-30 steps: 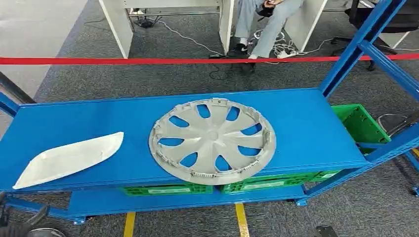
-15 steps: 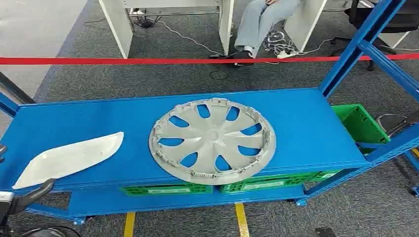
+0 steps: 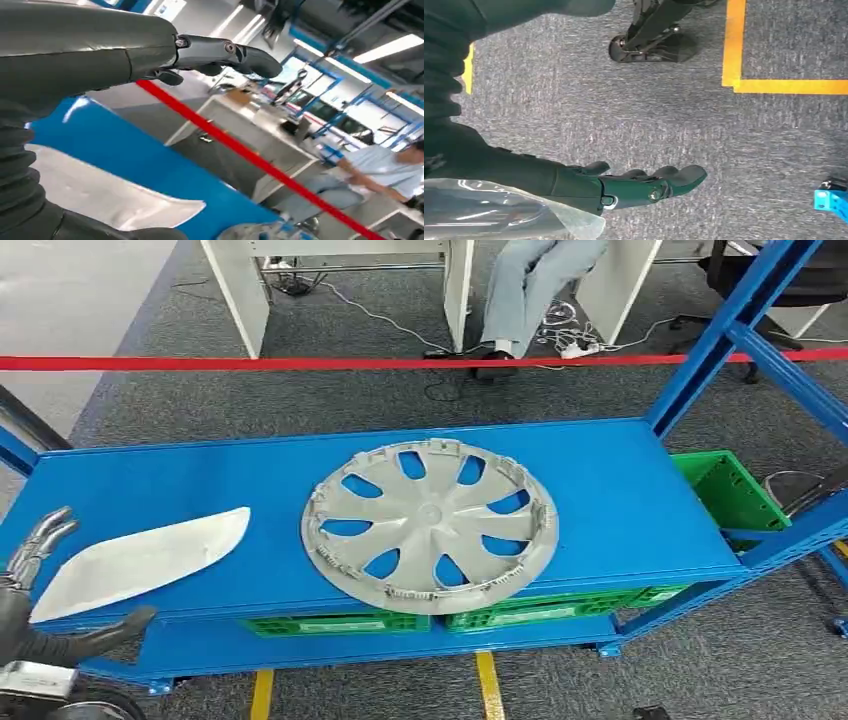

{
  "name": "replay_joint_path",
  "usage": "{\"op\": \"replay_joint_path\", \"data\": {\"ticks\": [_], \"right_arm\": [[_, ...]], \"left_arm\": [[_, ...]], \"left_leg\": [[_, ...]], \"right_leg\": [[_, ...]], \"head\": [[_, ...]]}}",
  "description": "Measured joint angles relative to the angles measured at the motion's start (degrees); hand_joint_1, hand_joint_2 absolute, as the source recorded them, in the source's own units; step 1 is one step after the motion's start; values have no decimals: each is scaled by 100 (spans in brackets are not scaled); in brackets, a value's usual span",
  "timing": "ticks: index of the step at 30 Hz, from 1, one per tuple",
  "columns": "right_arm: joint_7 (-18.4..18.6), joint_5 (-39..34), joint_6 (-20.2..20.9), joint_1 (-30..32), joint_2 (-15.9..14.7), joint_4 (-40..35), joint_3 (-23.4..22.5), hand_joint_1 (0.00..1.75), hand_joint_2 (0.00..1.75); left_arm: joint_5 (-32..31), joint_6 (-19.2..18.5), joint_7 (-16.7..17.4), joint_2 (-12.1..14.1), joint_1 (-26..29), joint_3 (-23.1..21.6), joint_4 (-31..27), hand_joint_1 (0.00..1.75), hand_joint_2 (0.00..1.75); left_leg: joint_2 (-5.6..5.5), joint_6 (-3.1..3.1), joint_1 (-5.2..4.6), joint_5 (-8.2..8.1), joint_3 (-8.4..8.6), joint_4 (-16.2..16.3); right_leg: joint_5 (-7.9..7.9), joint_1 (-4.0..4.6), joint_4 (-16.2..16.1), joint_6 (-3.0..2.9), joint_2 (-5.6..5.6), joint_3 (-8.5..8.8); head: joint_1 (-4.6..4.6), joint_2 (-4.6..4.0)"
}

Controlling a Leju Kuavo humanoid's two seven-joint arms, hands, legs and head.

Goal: Take the parts from the cabinet and place them on the table.

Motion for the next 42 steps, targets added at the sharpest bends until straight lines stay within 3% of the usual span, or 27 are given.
{"op": "replay_joint_path", "data": {"ticks": [9,13,20,26,33,42], "right_arm": [[79,96,127,-20,122,-74,-199,0,175],[99,122,160,-23,162,-103,-247,0,175],[173,290,232,-25,179,-118,-306,0,175],[230,363,258,-36,214,-160,-324,0,175],[262,400,315,-39,240,-208,-326,0,175],[321,395,313,-74,249,-214,-326,0,175]], "left_arm": [[-322,-761,1376,328,43,-182,-269,0,175],[-354,-897,1577,394,65,-232,-330,0,175],[-247,-1180,2306,551,280,-238,-330,0,175],[-787,-1137,2877,529,286,-214,-275,0,175],[-1261,-1076,3228,407,226,-72,-83,0,175],[-1493,-1176,3421,181,-55,153,210,0,175]], "left_leg": [[0,0,0,0,0,0],[0,0,0,0,0,0],[1,0,0,0,-1,0],[1,0,0,0,-1,0],[1,0,0,0,-1,0],[1,0,0,0,0,0]], "right_leg": [[0,0,0,0,2,0],[0,0,0,0,1,1],[-1,1,0,-1,5,-1],[-1,1,0,-1,1,0],[-1,0,0,0,1,0],[0,0,0,0,2,0]], "head": [[2,0],[0,0],[2,0],[2,0],[2,0],[2,0]]}}
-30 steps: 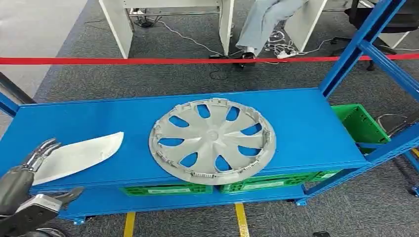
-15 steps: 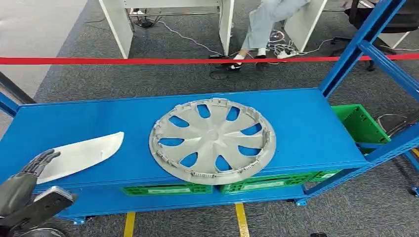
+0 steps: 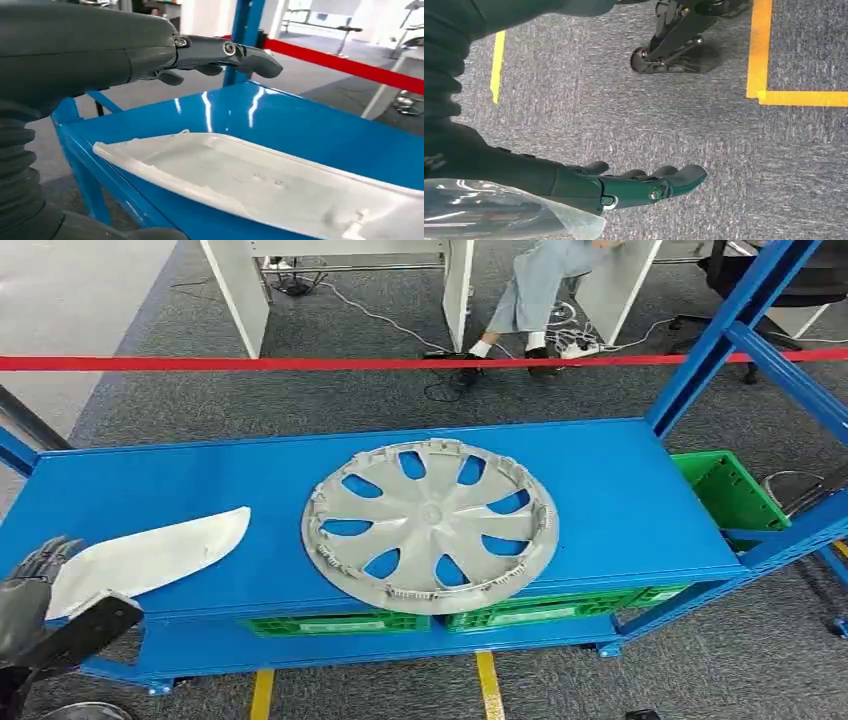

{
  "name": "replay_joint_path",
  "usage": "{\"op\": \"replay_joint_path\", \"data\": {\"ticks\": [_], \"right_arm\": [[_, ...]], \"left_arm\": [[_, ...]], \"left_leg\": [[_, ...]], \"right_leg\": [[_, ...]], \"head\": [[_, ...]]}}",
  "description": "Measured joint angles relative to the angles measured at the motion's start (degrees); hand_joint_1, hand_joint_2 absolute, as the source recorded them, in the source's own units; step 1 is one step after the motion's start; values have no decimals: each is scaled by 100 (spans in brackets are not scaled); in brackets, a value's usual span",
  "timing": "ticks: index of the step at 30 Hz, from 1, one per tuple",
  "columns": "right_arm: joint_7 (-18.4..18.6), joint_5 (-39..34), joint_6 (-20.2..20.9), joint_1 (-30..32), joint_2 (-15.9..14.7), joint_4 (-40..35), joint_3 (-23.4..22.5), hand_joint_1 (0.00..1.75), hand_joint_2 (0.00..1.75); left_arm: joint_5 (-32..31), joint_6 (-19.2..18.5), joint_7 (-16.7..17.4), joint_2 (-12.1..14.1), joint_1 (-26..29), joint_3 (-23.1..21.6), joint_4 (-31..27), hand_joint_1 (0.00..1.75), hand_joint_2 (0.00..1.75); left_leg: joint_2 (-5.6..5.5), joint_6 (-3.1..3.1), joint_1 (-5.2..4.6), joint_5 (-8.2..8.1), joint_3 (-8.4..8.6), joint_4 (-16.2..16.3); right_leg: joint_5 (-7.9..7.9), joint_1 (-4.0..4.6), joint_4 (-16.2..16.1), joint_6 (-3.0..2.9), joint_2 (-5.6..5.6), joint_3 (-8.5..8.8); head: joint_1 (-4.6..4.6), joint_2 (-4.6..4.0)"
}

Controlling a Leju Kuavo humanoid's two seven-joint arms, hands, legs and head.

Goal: Take the parts from the cabinet and place them on the table.

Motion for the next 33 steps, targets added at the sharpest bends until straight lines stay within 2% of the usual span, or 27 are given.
{"op": "replay_joint_path", "data": {"ticks": [7,17,29,33], "right_arm": [[57,-7,-63,-66,4,26,13,0,175],[92,-148,-280,-174,-15,212,177,0,175],[124,-188,-312,-222,-68,297,310,0,175],[157,-280,-361,-220,-129,365,404,0,175]], "left_arm": [[-67,-306,142,-127,-386,79,429,0,175],[116,-669,70,-201,-863,13,1197,0,175],[216,-780,85,-267,-1055,-114,1530,0,175],[75,-732,142,-280,-1125,-168,1717,0,175]], "left_leg": [[-1,1,0,1,0,0],[2,1,0,1,0,0],[2,1,0,1,0,0],[4,1,1,1,0,0]], "right_leg": [[1,0,0,0,-2,2],[1,0,1,0,5,0],[1,0,1,0,5,-2],[1,0,2,0,3,-3]], "head": [[2,0],[0,0],[2,0],[2,0]]}}
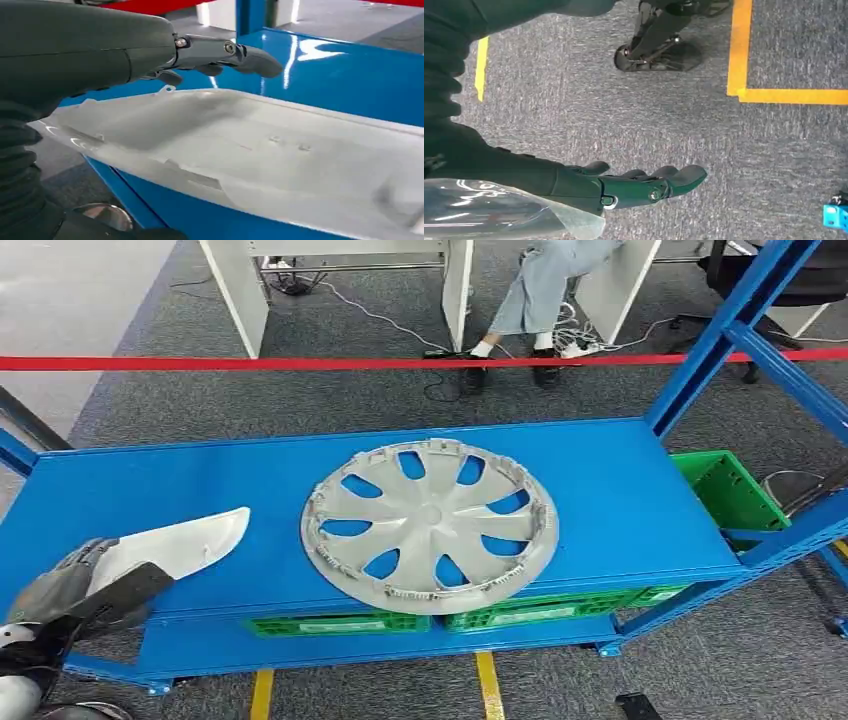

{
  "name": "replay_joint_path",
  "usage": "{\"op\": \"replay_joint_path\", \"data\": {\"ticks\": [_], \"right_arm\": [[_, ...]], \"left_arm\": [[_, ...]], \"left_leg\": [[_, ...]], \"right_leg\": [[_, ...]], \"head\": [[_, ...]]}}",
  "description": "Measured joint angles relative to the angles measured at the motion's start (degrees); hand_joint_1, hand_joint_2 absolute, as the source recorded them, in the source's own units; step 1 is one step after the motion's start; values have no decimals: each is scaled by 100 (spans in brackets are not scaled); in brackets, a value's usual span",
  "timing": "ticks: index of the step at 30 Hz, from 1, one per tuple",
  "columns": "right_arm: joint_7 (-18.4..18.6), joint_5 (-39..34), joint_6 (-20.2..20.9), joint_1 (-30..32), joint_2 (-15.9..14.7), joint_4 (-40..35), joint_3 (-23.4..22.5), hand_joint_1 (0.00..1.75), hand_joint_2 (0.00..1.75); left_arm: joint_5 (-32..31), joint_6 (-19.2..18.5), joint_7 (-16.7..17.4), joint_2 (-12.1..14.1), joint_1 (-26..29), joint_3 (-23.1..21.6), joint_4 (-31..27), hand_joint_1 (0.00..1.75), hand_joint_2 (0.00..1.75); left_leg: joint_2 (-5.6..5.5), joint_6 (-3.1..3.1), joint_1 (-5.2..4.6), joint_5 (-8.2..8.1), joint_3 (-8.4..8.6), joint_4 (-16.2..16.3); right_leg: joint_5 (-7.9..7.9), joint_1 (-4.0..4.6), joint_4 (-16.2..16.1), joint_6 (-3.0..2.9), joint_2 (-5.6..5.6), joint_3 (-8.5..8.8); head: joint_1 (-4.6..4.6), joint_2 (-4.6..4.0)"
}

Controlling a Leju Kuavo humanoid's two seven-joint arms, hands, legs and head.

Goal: Take the parts from the cabinet and place them on the table.

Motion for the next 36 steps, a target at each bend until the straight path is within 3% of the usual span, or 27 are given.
{"op": "replay_joint_path", "data": {"ticks": [5,12,13,14,15,16,17,19,20,28,30,32,36], "right_arm": [[90,-120,-17,4,-29,41,147,0,175],[205,-354,-76,35,-96,92,391,0,175],[212,-385,-90,40,-103,101,418,0,175],[214,-404,-107,50,-127,109,440,0,175],[214,-430,-133,63,-136,133,475,0,175],[219,-461,-155,65,-155,155,518,0,175],[221,-498,-190,72,-168,179,553,0,175],[230,-538,-208,89,-199,212,612,0,175],[229,-548,-210,101,-228,232,641,0,175],[210,-605,-225,129,-263,282,689,0,175],[297,-706,-256,137,-287,310,809,0,175],[297,-830,-269,166,-330,350,929,0,175],[326,-881,-267,161,-332,350,1010,0,175]], "left_arm": [[-164,44,184,-11,-137,-42,149,0,175],[-22,-83,195,-9,-209,24,415,3,175],[-20,-81,195,-7,-205,33,446,14,175],[-29,-66,190,-7,-200,50,479,51,175],[-53,-46,190,-2,-198,55,501,108,175],[-99,-33,190,7,-199,57,533,108,175],[-134,-11,190,9,-199,61,562,150,175],[-151,44,190,18,-198,85,593,159,175],[-156,72,182,29,-193,109,608,175,175],[-156,114,133,39,-171,155,636,175,175],[-190,109,-8,28,-143,146,656,175,175],[-245,271,-432,37,-116,107,671,175,175],[-271,269,-435,35,-166,87,671,175,175]], "left_leg": [[0,0,0,1,1,0],[0,0,-1,0,0,0],[0,0,-1,0,0,0],[0,0,-1,0,0,0],[0,0,-1,0,0,0],[0,0,-1,0,0,0],[0,0,-1,0,0,0],[0,0,0,0,0,0],[0,0,-1,1,1,0],[0,0,0,1,1,0],[0,0,0,1,0,0],[0,0,-1,1,0,0],[0,1,-1,1,1,0]], "right_leg": [[1,0,1,0,3,2],[0,0,1,0,4,2],[0,0,1,0,3,3],[0,0,1,0,2,2],[0,0,1,0,2,2],[0,0,1,0,2,2],[0,0,1,0,2,2],[0,0,1,0,2,3],[0,0,2,0,2,3],[0,0,2,0,1,2],[0,0,2,0,4,2],[0,-1,2,0,0,3],[0,-1,2,0,-1,4]], "head": [[-4,0],[-2,0],[0,0],[-2,0],[-2,0],[0,0],[-4,0],[-2,0],[-2,0],[-4,0],[-2,0],[0,0],[-2,0]]}}
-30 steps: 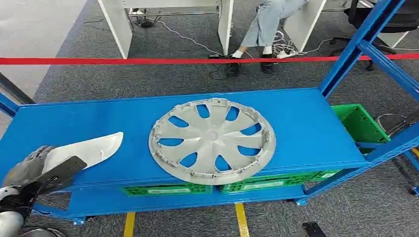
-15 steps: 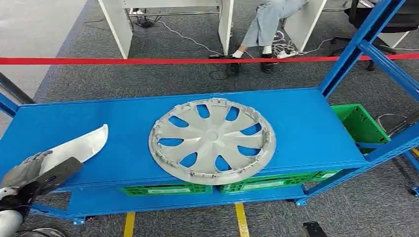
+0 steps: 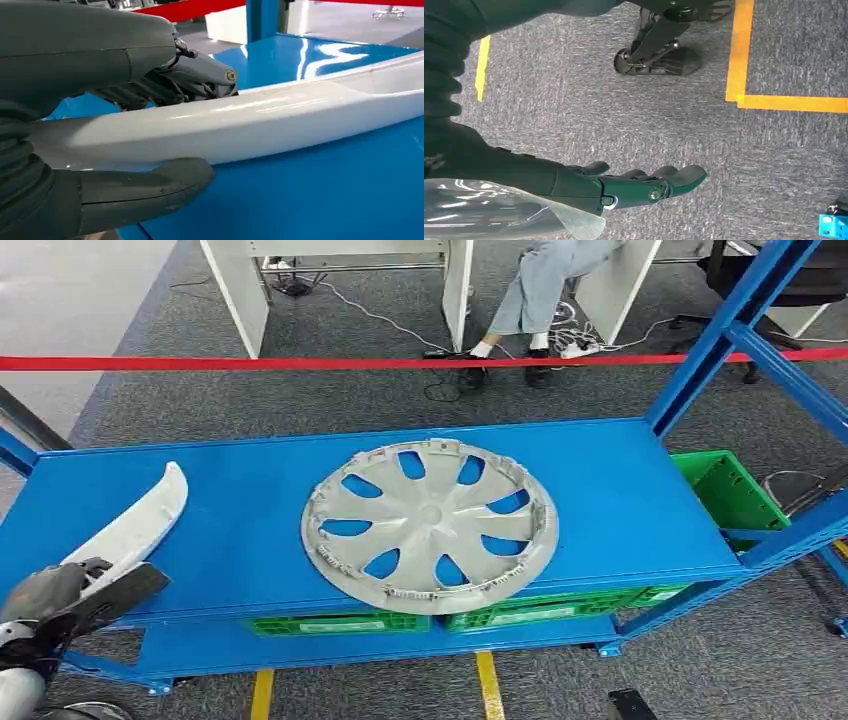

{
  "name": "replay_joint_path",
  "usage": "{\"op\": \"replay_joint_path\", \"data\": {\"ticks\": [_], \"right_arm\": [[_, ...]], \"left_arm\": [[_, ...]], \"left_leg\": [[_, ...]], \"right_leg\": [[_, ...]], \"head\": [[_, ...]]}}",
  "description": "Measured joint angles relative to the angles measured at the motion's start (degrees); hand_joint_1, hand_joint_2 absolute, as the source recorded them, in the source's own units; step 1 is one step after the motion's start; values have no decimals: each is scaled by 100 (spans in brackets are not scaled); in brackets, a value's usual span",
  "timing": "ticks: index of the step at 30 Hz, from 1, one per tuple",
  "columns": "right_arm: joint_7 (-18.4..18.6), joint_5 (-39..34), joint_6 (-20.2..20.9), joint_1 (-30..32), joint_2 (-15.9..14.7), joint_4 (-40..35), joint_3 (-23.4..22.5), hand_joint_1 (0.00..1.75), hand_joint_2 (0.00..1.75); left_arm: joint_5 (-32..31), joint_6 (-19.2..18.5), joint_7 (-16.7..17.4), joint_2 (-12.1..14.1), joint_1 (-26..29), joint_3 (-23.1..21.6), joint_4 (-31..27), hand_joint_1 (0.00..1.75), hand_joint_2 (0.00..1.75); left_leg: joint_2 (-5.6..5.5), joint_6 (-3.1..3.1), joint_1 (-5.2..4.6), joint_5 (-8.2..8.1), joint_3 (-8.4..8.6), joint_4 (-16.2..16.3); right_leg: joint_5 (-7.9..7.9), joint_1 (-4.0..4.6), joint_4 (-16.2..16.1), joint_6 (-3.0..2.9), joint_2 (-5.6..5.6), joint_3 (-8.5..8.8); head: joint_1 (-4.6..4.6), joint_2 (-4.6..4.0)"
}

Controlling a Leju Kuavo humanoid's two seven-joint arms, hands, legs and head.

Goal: Take the parts from the cabinet and place them on the table.

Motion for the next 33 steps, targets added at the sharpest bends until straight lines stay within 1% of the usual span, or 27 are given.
{"op": "replay_joint_path", "data": {"ticks": [4,6,9,14,17,20,22,23,24,26,27,28,29,30,31,32,33], "right_arm": [[17,-7,0,2,-2,0,37,0,175],[33,-35,7,19,-7,0,59,0,175],[28,-92,15,62,-17,0,85,0,175],[24,-164,0,146,-28,-2,127,0,175],[-9,-225,-11,202,-28,-4,131,0,175],[-52,-275,-18,273,-28,-48,131,0,175],[-59,-273,-17,329,-28,-101,127,0,175],[-72,-267,-15,365,-26,-131,118,0,175],[-87,-253,-13,404,-6,-151,116,0,175],[-127,-238,2,459,22,-207,79,0,175],[-144,-243,2,461,33,-236,50,0,175],[-162,-256,0,461,42,-278,9,0,175],[-179,-262,0,458,44,-310,-28,0,175],[-188,-262,0,452,46,-335,-57,0,175],[-190,-264,0,443,46,-341,-74,0,175],[-190,-264,0,444,46,-356,-98,0,175],[-190,-262,2,450,55,-365,-118,0,175]], "left_arm": [[-7,0,0,0,-21,-7,-2,175,175],[-9,133,-67,-4,0,-9,-2,175,175],[-13,394,-254,-35,70,-9,-15,175,175],[75,684,-521,-151,228,-11,-230,175,175],[565,899,-921,-254,397,9,-486,175,175],[1179,1086,-1437,-422,676,4,-943,175,175],[1507,1211,-1703,-516,888,-7,-1253,175,175],[1644,1314,-1858,-560,1022,-18,-1415,175,175],[1650,1426,-1981,-593,1150,-33,-1544,175,175],[1688,1684,-2238,-662,1350,-109,-1807,175,175],[1668,1795,-2317,-673,1428,-153,-1900,175,175],[1622,1889,-2383,-680,1480,-206,-1998,175,175],[1605,1945,-2417,-706,1512,-266,-2072,175,175],[1589,1969,-2435,-724,1524,-314,-2135,175,175],[1587,1978,-2441,-737,1544,-343,-2157,175,175],[1582,1987,-2452,-761,1572,-376,-2175,175,175],[1580,1987,-2455,-772,1593,-402,-2186,175,175]], "left_leg": [[0,0,0,1,2,0],[0,0,0,1,2,0],[0,0,0,1,2,0],[0,0,0,0,0,0],[0,0,0,-1,0,0],[1,0,-1,-2,-1,0],[1,-1,-1,-5,-1,0],[4,16,-26,-26,-3,35],[2,50,-25,-41,-3,38],[3,67,-39,-47,-3,39],[0,91,-48,-24,-2,31],[4,140,-42,27,18,-50],[34,169,-1,69,41,-112],[34,204,1,89,30,-137],[35,206,-4,91,17,-137],[41,206,-16,91,7,-135],[42,207,-25,98,-4,-132]], "right_leg": [[0,0,0,0,0,2],[0,0,0,0,0,3],[0,0,0,0,0,3],[0,0,0,0,3,1],[0,0,-1,0,3,0],[-1,0,-1,0,3,-1],[-1,0,-3,0,5,-2],[8,-15,-33,13,6,-1],[8,-31,-36,36,5,6],[8,-42,-44,53,-5,12],[32,-46,-57,85,-5,18],[44,-37,-66,117,-2,44],[-96,-37,25,97,6,18],[-319,-27,292,80,9,-116],[-574,-26,746,75,16,-326],[-800,-26,1257,77,18,-565],[-925,-25,1662,84,19,-764]], "head": [[0,0],[0,0],[0,0],[2,0],[0,0],[2,0],[0,0],[2,0],[-4,0],[-2,0],[-7,0],[-4,0],[7,0],[13,0],[20,0],[7,0],[13,0]]}}
